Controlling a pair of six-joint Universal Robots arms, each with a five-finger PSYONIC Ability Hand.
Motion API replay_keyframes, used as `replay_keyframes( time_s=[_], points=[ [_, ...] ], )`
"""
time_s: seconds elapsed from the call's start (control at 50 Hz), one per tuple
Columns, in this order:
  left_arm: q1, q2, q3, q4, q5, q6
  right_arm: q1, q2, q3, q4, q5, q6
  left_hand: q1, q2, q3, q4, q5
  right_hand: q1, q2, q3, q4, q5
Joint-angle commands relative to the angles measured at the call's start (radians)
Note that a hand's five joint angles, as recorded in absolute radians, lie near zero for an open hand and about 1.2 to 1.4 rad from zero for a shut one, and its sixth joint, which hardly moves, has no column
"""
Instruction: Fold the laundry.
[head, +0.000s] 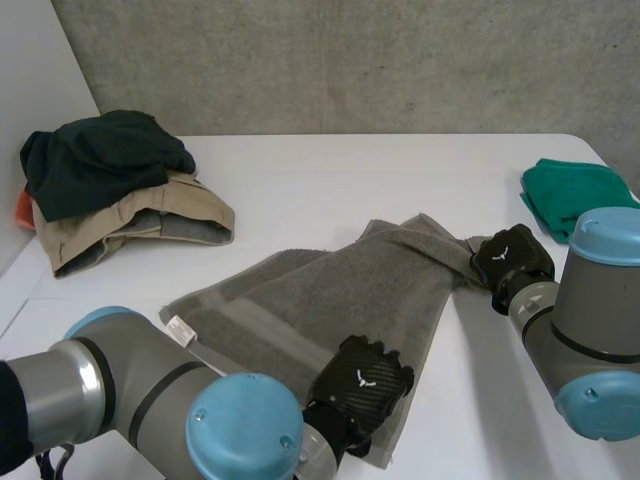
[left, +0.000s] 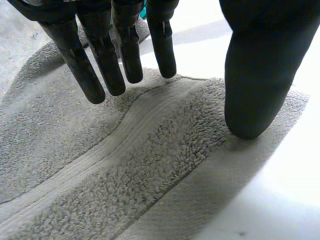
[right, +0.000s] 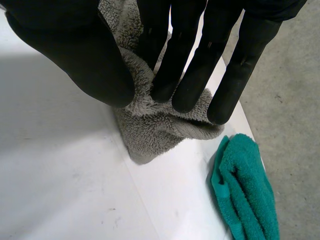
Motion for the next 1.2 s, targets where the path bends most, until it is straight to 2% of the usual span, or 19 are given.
replay_keyframes(
  time_s=[0.02, 0.16, 0.4, 0.52, 0.62, 0.74, 0.82, 0.92, 1.0, 1.08, 1.2],
  points=[
    [0.001, -0.015, 0.001, 0.003, -0.001, 0.007, -0.001, 0.002, 0.004, 0.0, -0.002, 0.0, 0.065, 0.07, 0.062, 0.078, 0.08, 0.257, 0.216, 0.205, 0.196, 0.244],
    [0.003, -0.013, 0.015, 0.009, -0.004, 0.008, 0.001, 0.002, 0.004, -0.007, -0.002, -0.002, 0.303, 0.308, 0.3, 0.316, 0.318, 0.257, 0.216, 0.205, 0.196, 0.244],
    [0.007, -0.045, 0.033, 0.061, -0.009, 0.02, 0.002, 0.002, 0.007, -0.007, -0.002, -0.003, 0.455, 0.461, 0.453, 0.469, 0.471, 0.257, 0.216, 0.205, 0.196, 0.244],
    [0.035, -0.048, 0.053, 0.111, -0.01, 0.026, 0.005, 0.002, 0.013, -0.007, -0.002, -0.003, 0.561, 0.566, 0.558, 0.574, 0.576, 0.257, 0.216, 0.205, 0.196, 0.244],
    [0.041, -0.065, 0.069, 0.115, -0.01, 0.057, 0.008, 0.002, 0.013, -0.007, -0.002, -0.006, 0.868, 0.874, 0.866, 0.882, 0.884, 0.257, 0.216, 0.205, 0.196, 0.244],
    [0.081, -0.047, 0.069, 0.14, -0.041, 0.074, 0.002, -0.003, 0.013, -0.005, 0.0, -0.009, 0.869, 0.874, 0.866, 0.882, 0.884, 0.257, 0.216, 0.205, 0.196, 0.244],
    [0.137, 0.075, 0.061, 0.14, -0.123, 0.085, -0.004, -0.049, 0.001, 0.015, 0.008, -0.021, 0.869, 0.874, 0.866, 0.882, 0.884, 0.257, 0.216, 0.205, 0.196, 0.244],
    [0.25, 0.295, 0.027, 0.103, -0.145, 0.086, -0.067, -0.213, -0.027, 0.102, 0.006, -0.07, 0.869, 0.874, 0.866, 0.882, 0.884, 0.257, 0.216, 0.205, 0.196, 0.244],
    [0.334, 0.47, 0.007, 0.019, -0.14, 0.086, -0.151, -0.401, -0.111, 0.266, -0.003, -0.127, 0.869, 0.874, 0.866, 0.882, 0.884, 0.257, 0.216, 0.205, 0.196, 0.244],
    [0.375, 0.586, 0.015, -0.076, -0.104, 0.085, -0.136, -0.529, -0.221, 0.383, -0.032, -0.117, 0.869, 0.874, 0.866, 0.882, 0.884, 0.257, 0.216, 0.205, 0.196, 0.244],
    [0.444, 0.659, 0.046, -0.13, -0.041, 0.082, -0.136, -0.575, -0.332, 0.532, -0.061, -0.094, 0.869, 0.874, 0.866, 0.882, 0.884, 0.257, 0.216, 0.205, 0.196, 0.244]
  ],
)
